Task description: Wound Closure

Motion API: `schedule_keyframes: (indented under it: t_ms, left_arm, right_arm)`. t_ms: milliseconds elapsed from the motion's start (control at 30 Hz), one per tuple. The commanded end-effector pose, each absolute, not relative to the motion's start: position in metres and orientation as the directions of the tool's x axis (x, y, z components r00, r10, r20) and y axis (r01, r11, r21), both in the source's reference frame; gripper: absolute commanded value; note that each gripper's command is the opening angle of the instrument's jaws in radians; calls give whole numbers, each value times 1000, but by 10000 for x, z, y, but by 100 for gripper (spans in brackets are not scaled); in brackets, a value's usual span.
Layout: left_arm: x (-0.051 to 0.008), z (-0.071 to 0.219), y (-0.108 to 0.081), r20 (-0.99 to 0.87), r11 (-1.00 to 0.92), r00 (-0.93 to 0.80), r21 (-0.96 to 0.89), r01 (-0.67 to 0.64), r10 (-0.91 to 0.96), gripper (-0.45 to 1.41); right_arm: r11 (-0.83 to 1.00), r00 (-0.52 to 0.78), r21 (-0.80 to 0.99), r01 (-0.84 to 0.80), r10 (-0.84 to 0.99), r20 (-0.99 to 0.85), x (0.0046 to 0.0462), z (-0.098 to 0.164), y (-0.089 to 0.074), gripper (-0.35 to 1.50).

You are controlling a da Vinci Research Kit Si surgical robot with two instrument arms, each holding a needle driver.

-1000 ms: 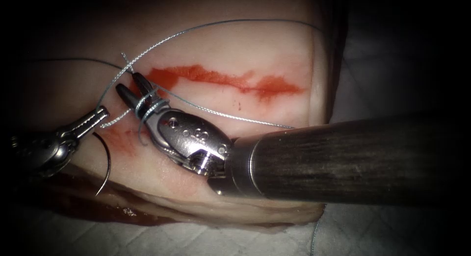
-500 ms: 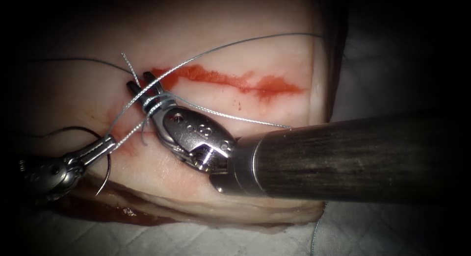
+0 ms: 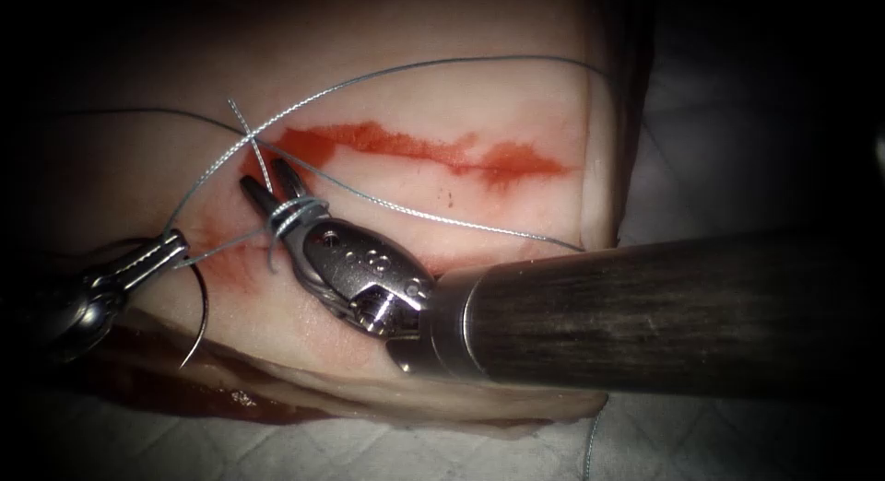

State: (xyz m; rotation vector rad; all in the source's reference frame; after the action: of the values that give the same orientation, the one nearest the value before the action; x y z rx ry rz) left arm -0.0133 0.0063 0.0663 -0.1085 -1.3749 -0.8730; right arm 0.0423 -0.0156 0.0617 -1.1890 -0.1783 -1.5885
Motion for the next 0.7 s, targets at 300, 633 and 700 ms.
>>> schedule_keyframes:
  t_ms: [300,633,700]
  left_arm:
    - [-142,665,60,883,694,-57,406,595,-467,-45]
    - [-143,653,62,884,693,-63,406,596,-464,-45]
    - [-143,651,63,886,695,-62,402,596,-459,-45]
  right_arm:
    - [-392,97,-443,806,-651,753,437,623,-150,27]
    - [-389,99,-444,808,-653,751,439,624,-144,27]
    - [-393,98,-446,804,-653,751,439,623,-144,27]
